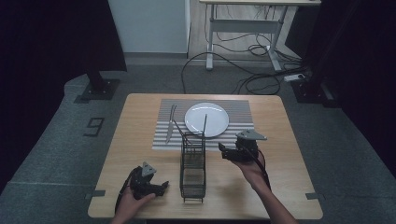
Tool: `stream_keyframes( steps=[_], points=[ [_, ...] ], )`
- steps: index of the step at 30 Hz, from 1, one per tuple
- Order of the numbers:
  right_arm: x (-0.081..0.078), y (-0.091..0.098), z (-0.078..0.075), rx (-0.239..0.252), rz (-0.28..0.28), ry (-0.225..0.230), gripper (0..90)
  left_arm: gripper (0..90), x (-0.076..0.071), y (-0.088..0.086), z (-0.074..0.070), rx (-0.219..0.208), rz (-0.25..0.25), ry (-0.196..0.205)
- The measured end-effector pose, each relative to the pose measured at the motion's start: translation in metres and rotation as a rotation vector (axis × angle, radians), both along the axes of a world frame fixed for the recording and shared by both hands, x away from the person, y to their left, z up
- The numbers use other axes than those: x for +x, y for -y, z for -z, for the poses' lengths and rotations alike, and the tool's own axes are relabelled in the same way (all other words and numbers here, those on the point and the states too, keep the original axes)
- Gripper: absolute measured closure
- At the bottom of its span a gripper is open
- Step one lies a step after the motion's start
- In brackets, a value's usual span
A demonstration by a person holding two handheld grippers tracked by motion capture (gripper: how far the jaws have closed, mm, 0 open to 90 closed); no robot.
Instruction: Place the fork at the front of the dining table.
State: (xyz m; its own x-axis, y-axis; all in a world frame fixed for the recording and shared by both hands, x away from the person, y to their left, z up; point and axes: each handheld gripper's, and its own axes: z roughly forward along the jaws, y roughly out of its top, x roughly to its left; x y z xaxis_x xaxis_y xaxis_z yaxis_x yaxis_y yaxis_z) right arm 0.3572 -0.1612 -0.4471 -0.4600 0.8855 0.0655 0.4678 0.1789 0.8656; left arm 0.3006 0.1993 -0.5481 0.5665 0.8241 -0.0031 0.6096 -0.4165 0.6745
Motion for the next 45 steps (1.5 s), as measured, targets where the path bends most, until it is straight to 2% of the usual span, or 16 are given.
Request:
stream_keyframes(
  steps=[8, 16, 26, 38, 45],
  points=[
    [0.005, -0.009, -0.002, -0.007, -0.013, 0.007, 17.5, 5.4, 0.000, 0.000, 0.000, 0.000, 0.000, 0.000],
    [0.009, -0.021, -0.009, -0.016, -0.028, 0.036, 21.1, 5.5, 0.000, 0.000, 0.000, 0.000, 0.000, -0.001],
    [0.018, -0.030, -0.014, -0.009, -0.041, 0.054, 29.7, 5.4, 0.000, 0.000, 0.000, 0.000, 0.000, -0.001],
    [0.027, -0.042, -0.017, -0.016, -0.053, 0.055, 31.1, 5.5, 0.000, 0.000, 0.000, 0.001, 0.001, -0.002],
    [0.033, -0.048, -0.017, 0.006, -0.052, 0.057, 31.0, 5.4, 0.000, 0.000, 0.000, 0.002, 0.001, -0.002]
  ],
)
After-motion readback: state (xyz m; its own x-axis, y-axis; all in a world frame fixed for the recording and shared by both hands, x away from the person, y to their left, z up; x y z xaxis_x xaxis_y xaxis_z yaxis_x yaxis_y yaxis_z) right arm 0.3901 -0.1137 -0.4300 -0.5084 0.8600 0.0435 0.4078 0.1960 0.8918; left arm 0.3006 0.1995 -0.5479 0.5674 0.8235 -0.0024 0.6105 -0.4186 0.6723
